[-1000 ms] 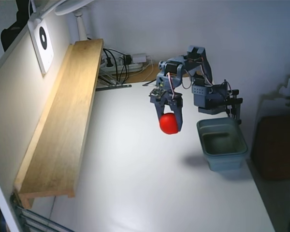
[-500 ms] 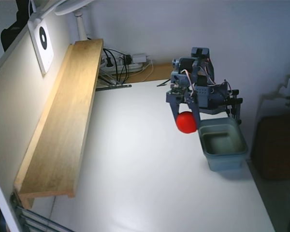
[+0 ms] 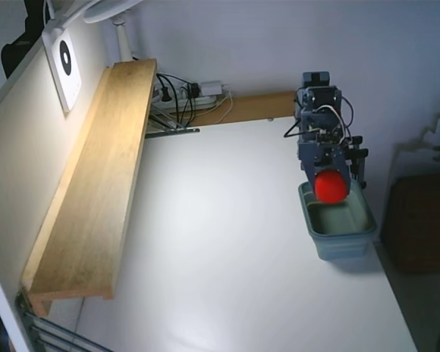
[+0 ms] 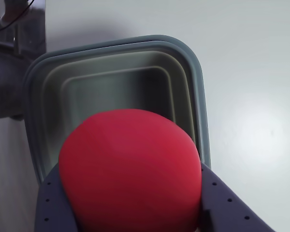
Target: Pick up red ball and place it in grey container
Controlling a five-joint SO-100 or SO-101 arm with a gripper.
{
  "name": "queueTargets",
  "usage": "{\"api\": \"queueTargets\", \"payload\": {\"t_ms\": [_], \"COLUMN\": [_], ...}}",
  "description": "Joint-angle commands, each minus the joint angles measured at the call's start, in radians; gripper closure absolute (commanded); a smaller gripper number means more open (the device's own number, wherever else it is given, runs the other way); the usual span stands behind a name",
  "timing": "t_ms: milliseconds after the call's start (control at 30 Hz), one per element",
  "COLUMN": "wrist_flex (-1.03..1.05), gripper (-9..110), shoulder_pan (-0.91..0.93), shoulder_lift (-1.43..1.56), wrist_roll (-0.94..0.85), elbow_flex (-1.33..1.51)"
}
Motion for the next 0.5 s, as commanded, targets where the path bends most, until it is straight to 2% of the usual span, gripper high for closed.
{"api": "queueTargets", "payload": {"t_ms": [0,100,133,467], "wrist_flex": [0.010,0.010,0.010,0.010], "gripper": [78,78,63,63], "shoulder_pan": [-0.024,-0.024,-0.024,-0.024], "shoulder_lift": [0.024,0.024,0.024,0.024], "wrist_roll": [0.003,0.003,0.003,0.003], "elbow_flex": [-0.054,-0.054,-0.054,-0.054]}}
